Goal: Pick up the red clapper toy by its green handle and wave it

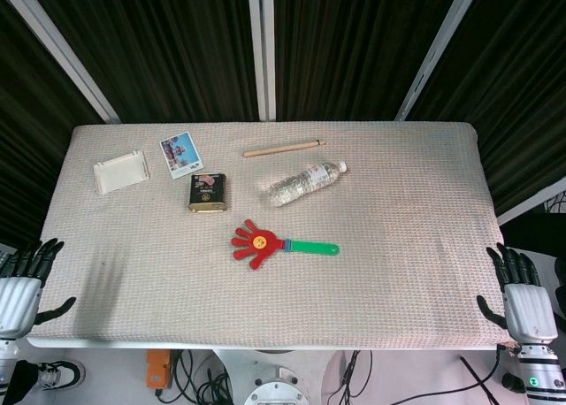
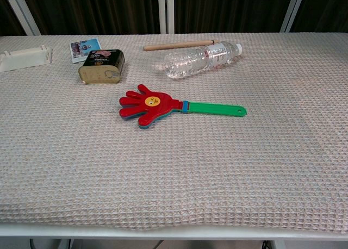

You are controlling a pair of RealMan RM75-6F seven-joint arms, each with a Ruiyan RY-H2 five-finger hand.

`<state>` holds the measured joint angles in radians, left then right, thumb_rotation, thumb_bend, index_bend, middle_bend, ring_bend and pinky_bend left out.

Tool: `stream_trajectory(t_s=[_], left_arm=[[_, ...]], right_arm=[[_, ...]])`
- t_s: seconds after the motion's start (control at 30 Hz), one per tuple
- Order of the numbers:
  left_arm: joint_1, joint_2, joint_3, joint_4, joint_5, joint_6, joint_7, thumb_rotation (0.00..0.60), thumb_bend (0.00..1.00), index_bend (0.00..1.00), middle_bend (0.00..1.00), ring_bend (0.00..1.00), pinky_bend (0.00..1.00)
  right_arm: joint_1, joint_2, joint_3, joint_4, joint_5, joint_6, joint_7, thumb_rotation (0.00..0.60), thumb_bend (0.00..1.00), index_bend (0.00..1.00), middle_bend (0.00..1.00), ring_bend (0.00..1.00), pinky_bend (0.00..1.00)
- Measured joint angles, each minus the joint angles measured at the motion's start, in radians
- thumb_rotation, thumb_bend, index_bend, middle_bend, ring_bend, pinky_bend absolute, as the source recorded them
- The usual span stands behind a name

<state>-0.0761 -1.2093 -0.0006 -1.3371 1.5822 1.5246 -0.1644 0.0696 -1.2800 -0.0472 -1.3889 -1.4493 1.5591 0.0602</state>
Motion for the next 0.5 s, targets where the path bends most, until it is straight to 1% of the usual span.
stream_trajectory(t_s=[0.5], left_arm=[[0.002, -0.002, 0.002, -0.005, 0.001, 0.008, -0.01, 0.6, 0.15, 0.03, 0.04, 0.0, 0.03]], right_arm=[[-0.009, 0.008, 0.023, -0.019, -0.037, -0.024, -0.008, 0.6, 0.22, 0.0, 0.0, 0.0, 0.0]])
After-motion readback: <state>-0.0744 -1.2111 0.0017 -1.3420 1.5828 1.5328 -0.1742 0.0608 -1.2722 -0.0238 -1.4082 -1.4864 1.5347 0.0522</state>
